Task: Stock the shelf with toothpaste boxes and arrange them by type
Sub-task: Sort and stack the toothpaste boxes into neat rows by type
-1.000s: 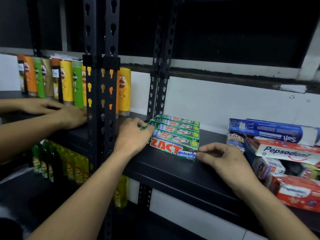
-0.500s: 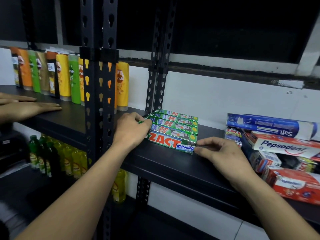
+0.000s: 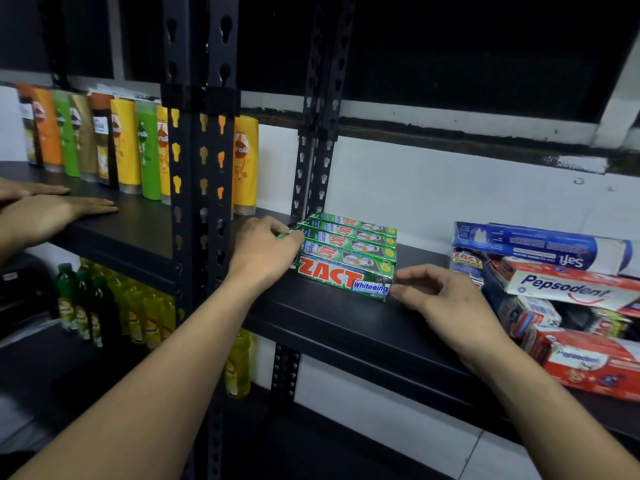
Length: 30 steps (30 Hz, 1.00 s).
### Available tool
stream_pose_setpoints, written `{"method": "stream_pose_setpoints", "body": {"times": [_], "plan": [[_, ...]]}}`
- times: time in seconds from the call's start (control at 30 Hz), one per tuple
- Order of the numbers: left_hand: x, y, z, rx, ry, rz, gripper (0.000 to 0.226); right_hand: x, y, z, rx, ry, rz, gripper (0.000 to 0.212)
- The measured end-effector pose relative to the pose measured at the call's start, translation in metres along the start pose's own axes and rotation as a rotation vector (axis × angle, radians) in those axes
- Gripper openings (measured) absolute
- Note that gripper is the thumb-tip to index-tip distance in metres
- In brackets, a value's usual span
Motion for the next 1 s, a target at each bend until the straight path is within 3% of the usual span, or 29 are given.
{"method": "stream_pose_setpoints", "body": {"times": [0.2,0.3,0.4,0.53,1.0], "plan": [[0.002,0.007,-0.001,0.066,-0.029,0.007,0.041,0.003,-0.004,0.002,-0.044,0.012,0.144,0.045],[0.002,0.011,0.000,0.106,-0.028,0.000,0.044,0.008,0.008,0.006,0.060,0.034,0.195,0.066],[0.004,0.013,-0.001,0.123,-0.043,0.017,0.044,0.010,0.027,0.010,0.211,0.042,0.164,0.071],[0.003,0.013,-0.002,0.124,-0.041,0.024,0.038,0.008,0.033,0.011,0.268,0.086,0.147,0.088],[0.001,0.009,0.000,0.108,-0.057,0.021,0.038,0.002,0.032,0.006,0.278,0.139,0.142,0.097]]}}
Point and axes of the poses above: each hand's wrist, its own z-axis away from the middle knuckle, its own y-axis out of the palm, x = y × z, the point moved 10 cm from there along -z, towards the middle knuckle, and after that the axes turned 10 degrees about -z, right-handed, at the moved point
